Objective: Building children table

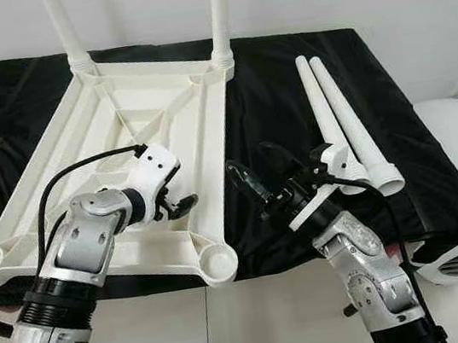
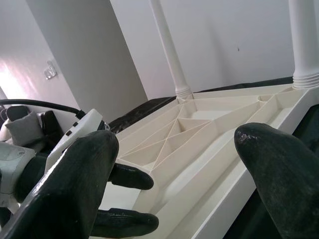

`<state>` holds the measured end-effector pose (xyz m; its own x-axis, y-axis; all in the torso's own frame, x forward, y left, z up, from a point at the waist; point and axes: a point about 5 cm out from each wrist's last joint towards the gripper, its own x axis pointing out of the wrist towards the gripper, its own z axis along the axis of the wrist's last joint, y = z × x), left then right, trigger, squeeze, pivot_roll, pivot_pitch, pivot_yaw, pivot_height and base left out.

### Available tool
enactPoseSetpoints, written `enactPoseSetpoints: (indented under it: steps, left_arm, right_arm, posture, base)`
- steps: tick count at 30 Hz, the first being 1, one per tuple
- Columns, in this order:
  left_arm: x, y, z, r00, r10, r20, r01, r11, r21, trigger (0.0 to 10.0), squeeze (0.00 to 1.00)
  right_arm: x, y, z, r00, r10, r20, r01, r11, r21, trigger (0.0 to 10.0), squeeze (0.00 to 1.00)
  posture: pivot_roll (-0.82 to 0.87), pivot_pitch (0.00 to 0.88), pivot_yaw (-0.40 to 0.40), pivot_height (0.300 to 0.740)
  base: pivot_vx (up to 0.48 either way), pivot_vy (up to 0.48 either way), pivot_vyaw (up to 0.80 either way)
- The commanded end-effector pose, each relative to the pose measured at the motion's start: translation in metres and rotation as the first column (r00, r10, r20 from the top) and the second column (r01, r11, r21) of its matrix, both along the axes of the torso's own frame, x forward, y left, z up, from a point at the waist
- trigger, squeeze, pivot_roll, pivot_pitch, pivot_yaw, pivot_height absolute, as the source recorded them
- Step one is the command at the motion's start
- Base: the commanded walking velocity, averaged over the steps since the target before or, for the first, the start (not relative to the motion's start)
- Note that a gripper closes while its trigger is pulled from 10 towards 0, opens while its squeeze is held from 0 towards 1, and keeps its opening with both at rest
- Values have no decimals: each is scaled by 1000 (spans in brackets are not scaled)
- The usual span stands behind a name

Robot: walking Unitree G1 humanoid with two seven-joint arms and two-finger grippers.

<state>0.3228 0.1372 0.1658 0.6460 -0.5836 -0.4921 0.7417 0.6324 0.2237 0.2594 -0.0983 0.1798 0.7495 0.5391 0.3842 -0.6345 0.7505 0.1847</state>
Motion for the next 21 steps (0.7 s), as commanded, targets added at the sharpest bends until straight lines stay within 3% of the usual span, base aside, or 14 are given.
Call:
enactPoseSetpoints:
  steps: [1,8,17,21]
  left_arm:
    - [-3,-1,-23,994,22,-106,-20,999,25,10000,0]
    - [8,-3,-25,987,112,-118,-111,994,13,10000,0]
    - [12,-9,-23,984,111,-139,-112,994,3,10000,0]
    - [15,-8,-24,982,122,-143,-123,992,6,10000,0]
  right_arm:
    - [1,0,0,1000,11,-6,-11,1000,-8,10000,0]
    - [-3,-4,-12,999,31,-41,-35,994,-104,10000,0]
    - [-6,-26,-27,996,-33,-87,18,985,-173,10000,0]
    - [-7,-29,-28,995,-45,-88,28,983,-182,10000,0]
  posture:
    - [49,72,-19,740]
    - [38,80,-21,740]
    - [26,91,-6,740]
    - [18,95,3,740]
  base:
    - [0,0,0]
    - [0,0,0]
    - [0,0,0]
    - [0,0,0]
